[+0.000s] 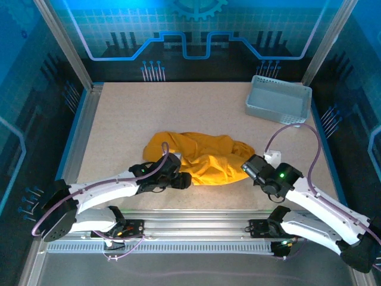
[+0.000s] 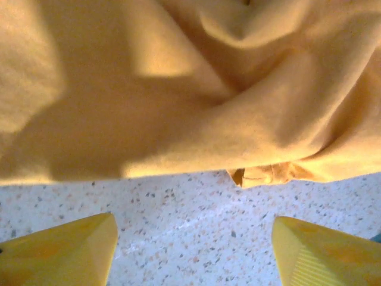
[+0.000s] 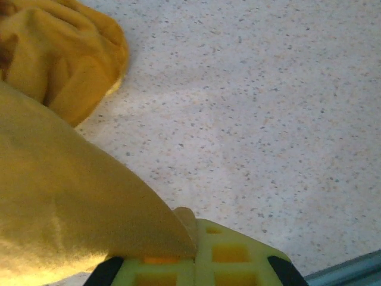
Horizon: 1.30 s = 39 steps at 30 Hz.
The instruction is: Fold the inside-out t-shirt
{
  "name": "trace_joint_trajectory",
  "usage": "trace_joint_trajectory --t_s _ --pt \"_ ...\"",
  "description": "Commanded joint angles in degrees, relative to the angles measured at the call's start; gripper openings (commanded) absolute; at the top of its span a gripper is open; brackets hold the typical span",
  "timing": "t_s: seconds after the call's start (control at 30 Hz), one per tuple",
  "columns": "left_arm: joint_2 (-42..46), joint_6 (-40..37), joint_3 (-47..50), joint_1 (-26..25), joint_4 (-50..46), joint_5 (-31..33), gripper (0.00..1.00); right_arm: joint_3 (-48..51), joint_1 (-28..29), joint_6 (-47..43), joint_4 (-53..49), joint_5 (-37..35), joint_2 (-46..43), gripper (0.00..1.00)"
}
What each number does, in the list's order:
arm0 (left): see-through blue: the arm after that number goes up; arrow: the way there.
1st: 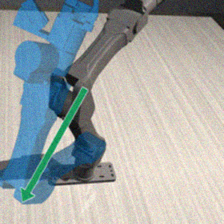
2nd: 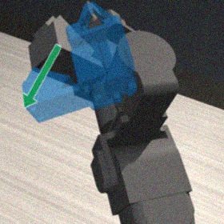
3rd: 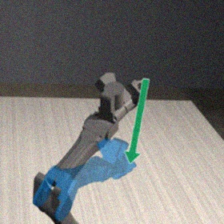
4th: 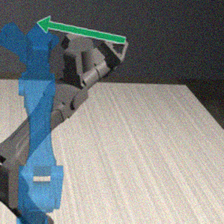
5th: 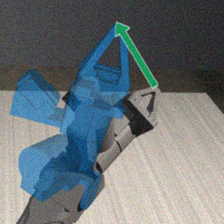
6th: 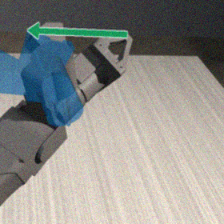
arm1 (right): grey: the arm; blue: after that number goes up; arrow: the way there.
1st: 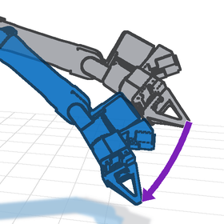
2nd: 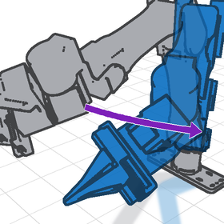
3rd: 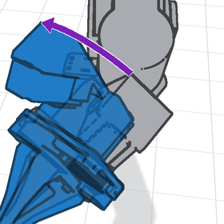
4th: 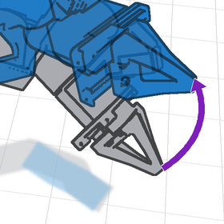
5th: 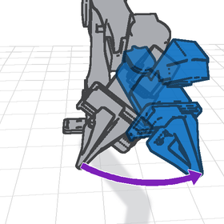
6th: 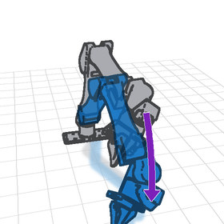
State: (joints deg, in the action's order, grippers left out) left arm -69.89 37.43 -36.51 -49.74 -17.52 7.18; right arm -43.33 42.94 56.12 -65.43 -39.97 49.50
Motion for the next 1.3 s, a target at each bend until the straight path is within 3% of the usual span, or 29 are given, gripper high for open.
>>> trace_joint_trajectory --t_s 0.0,0.17,0.27,0.37,0.6,0.7,0.83,0.97,1.13,1.27 --pt "4.21 2.44 0.38 1.03 -4.57 8.14 0.73 -1.42 -1.18 0.31 1.43 -0.67 -0.1 0.0" --pt "11.42 3.45 0.68 12.32 -11.36 13.77 0.82 -5.18 -4.55 -2.68 -0.14 -3.13 -2.15 0.0" --pt "14.35 2.4 1.68 20.57 -9.68 11.01 0.89 -6.4 -7.48 -5.84 0.7 -2.92 -4.04 0.0" --pt "11.99 0.9 1.27 26.81 -5.59 5.09 0.93 -6.68 -9.72 -8.04 1.67 -1.92 -4.69 0.0" --pt "-1.21 3.23 -0.14 28.74 2.25 -5.5 0.88 -6.76 -11.36 -10.8 4.83 0.71 -4.33 0.0" --pt "-5.87 3.48 -0.55 28.73 5.77 -7.36 0.72 -8.89 -11.63 -11.43 5.6 1.01 -3.51 0.0" --pt "-8.12 0.65 -5.45 29.39 3.66 -5.9 0.32 -12.21 -13.81 -14.2 5.99 1.67 -1.92 0.0" --pt "-2.9 -4.59 -16.0 33.0 -3.17 -2.41 0.02 -21.72 -18.45 -22.38 6.92 2.02 -0.71 0.0" --pt "8.5 -9.34 -31.86 34.66 -10.95 4.8 0.0 -38.48 -21.31 -31.65 9.15 3.99 1.41 0.0" --pt "17.89 -9.53 -34.32 34.71 -10.52 6.34 0.0 -43.96 -21.32 -33.62 10.76 6.37 3.55 0.0"
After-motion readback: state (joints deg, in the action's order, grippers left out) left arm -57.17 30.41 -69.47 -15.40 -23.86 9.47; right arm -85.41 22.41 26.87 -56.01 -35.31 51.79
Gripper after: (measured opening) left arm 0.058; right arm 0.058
